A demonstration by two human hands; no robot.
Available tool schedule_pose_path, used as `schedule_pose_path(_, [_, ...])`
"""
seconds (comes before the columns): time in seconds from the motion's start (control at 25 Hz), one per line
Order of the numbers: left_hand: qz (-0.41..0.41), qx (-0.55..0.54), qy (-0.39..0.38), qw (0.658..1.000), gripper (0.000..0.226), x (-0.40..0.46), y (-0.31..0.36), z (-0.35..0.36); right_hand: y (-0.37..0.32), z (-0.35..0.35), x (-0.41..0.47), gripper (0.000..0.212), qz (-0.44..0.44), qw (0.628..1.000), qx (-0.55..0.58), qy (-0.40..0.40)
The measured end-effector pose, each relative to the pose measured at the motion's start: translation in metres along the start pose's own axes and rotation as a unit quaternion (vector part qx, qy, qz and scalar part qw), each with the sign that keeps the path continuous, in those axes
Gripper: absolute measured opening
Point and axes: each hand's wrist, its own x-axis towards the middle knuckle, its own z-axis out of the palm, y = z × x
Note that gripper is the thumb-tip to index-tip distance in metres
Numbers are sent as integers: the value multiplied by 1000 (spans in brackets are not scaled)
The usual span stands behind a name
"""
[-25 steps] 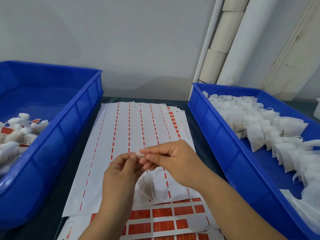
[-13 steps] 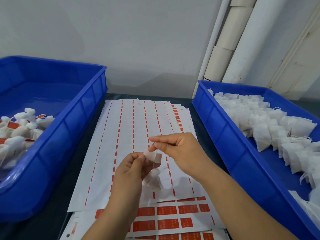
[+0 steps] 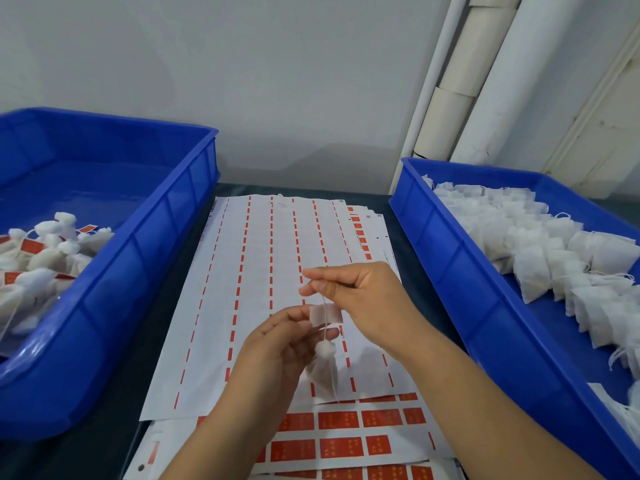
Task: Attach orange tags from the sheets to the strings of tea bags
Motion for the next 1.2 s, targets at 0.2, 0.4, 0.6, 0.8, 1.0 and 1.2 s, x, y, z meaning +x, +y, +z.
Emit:
schedule_pose_path(0.2, [-26, -54, 6, 998, 31, -1, -2, -2, -1, -2, 0, 24, -7, 1000, -12, -4])
schedule_pose_path(0.4, [-43, -5, -14, 999, 20, 4, -6, -3, -2, -3, 0, 26, -18, 999, -16, -23])
schedule_pose_path(0.6, [-51, -40, 1, 998, 17, 7, -8, -5, -1, -4, 1, 26, -18, 999, -17, -31])
schedule_pose_path(0.8, [0, 1, 35, 999, 29, 8, -12, -7, 0, -3, 0, 22, -13, 999, -19, -22])
schedule_pose_path(1.0, [49, 54, 69, 995, 7, 11, -15, -9, 0, -7, -2, 35, 24, 997, -48, -55])
schedule_pose_path(1.2, [61, 99, 93, 989, 3, 13, -18, -10, -1, -10, -5, 41, 34, 997, -65, -35])
